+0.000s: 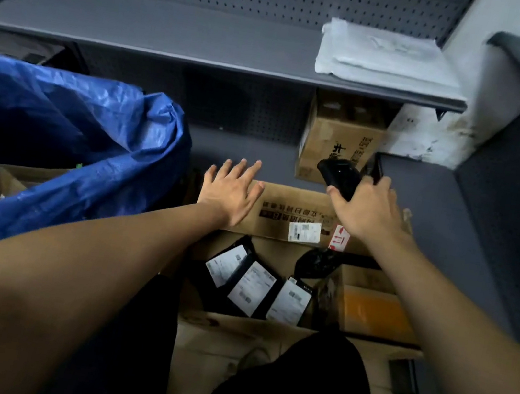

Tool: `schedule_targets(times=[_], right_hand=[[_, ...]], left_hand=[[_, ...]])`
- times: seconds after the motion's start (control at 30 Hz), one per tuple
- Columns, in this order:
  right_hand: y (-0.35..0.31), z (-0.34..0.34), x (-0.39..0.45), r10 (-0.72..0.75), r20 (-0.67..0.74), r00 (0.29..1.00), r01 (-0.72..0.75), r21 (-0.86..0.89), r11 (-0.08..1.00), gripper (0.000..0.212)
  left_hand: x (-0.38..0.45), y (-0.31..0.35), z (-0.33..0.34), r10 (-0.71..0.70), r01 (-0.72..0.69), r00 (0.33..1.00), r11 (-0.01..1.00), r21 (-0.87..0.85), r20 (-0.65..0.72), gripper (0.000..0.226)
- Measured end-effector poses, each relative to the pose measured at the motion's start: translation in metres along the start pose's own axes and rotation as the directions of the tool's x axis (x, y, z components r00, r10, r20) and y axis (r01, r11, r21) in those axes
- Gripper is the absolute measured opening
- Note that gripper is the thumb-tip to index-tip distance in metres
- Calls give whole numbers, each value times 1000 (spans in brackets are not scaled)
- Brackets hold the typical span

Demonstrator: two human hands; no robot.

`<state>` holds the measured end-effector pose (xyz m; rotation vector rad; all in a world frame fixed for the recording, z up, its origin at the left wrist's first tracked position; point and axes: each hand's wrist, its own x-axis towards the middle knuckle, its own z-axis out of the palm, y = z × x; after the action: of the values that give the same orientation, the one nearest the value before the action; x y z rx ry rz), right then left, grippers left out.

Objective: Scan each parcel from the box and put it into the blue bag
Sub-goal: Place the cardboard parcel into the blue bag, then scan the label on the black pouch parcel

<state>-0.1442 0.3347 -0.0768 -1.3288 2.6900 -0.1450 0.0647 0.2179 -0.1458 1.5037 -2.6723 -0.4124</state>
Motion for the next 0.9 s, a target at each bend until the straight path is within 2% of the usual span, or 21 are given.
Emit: schedule_targets(times=[0.23,0.43,0.6,0.9], right_hand=[[25,56,13,-14,91,996,12,24,1000,77],[40,103,23,-30,181,983,34,-21,999,74],[49,138,29,-72,209,975,80,-31,996,76],[59,194,45,-109,279,954,106,25,994,79]], left_hand=[[5,2,59,-5,2,996,999,36,93,59],[5,-5,115,-29,12,980,996,83,198,60],[3,-10,158,-65,30,961,991,131,267,60],[3,-21,224,-178,117,939,970,215,292,63]])
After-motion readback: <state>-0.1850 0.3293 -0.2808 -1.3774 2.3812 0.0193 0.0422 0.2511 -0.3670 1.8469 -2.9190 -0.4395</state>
